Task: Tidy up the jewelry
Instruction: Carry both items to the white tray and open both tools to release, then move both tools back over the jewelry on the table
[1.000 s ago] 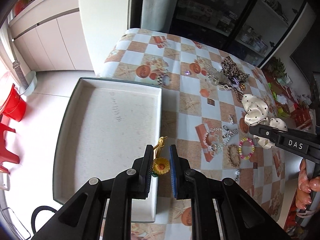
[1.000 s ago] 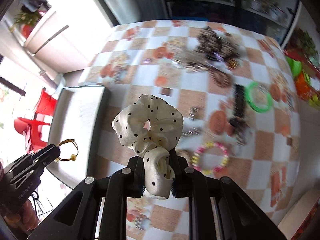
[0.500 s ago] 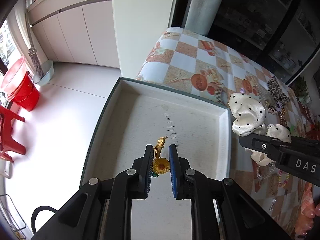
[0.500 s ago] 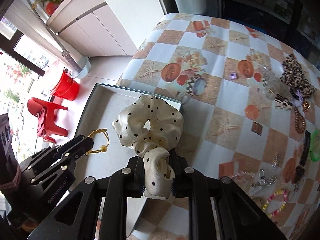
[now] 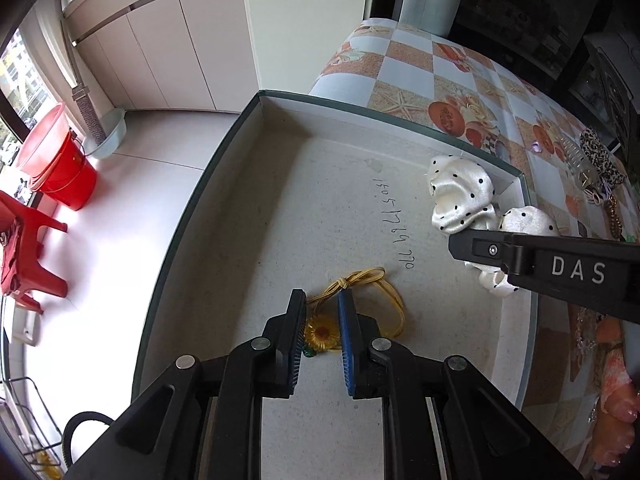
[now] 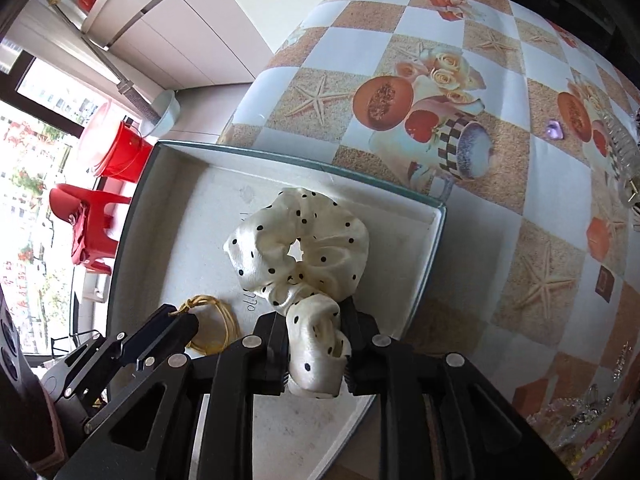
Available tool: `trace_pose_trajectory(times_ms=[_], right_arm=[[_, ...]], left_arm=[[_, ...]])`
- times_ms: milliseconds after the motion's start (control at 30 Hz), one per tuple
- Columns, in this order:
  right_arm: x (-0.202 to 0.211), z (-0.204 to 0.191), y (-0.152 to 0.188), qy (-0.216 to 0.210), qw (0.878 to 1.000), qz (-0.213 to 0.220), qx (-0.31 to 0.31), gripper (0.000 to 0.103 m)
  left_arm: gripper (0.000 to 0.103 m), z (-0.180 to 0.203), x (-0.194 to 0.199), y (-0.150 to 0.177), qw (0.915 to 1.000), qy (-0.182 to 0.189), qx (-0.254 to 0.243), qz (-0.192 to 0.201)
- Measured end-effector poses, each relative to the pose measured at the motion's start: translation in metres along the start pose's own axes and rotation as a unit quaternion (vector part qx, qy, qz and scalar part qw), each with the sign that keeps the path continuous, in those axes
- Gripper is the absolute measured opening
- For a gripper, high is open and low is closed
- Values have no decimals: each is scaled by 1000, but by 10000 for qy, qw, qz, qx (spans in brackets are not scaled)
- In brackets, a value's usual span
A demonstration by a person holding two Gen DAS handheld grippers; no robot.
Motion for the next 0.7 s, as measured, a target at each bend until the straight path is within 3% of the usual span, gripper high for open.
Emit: trace_pose_trajectory(times_ms=[133, 267, 367, 400, 433, 467, 500, 533, 700], right_arm=[[2, -4, -2, -77, 10000, -8, 51, 35], [5, -9, -8, -236, 9997, 37, -72, 56], [17, -10, -11, -429, 9987, 136, -232, 64], [22, -9, -11, -475, 9983, 161, -284, 64], [27, -8, -11, -526, 9979, 193, -332, 64], [33, -6, -10, -565, 9974, 239, -384, 64], [39, -4, -9, -585, 9970, 285, -424, 64], [45, -1, -6, -613, 9966, 331, -449, 65], [69, 13, 12, -559, 9952, 469, -647, 66]], left_arm=[[20, -1, 1, 1, 10000, -82, -41, 9], [20, -3, 3, 3, 9999, -78, 16, -77], [20, -5, 5, 5, 9998, -174, 0, -57], [24, -6, 7, 5, 9998, -201, 3, -50], [38, -7, 8, 6, 9997, -221, 9, -52], [86, -8, 9, 7, 9997, -257, 46, -38], [103, -11, 14, 7, 9994, -325, 124, 72], [103, -12, 19, 6, 9989, -362, 163, 246], [103, -9, 19, 8, 9986, -500, 52, 172]])
Point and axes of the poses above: each gripper's, at about its wrist camera, not at the fingertips, and x roughly against the way its jaws point, z to its right, y to its underside, the point moved 4 cm from there along -x, roughly the way its jaws point, and after that the axes turned 6 degrees about x, right-handed, at the moved point
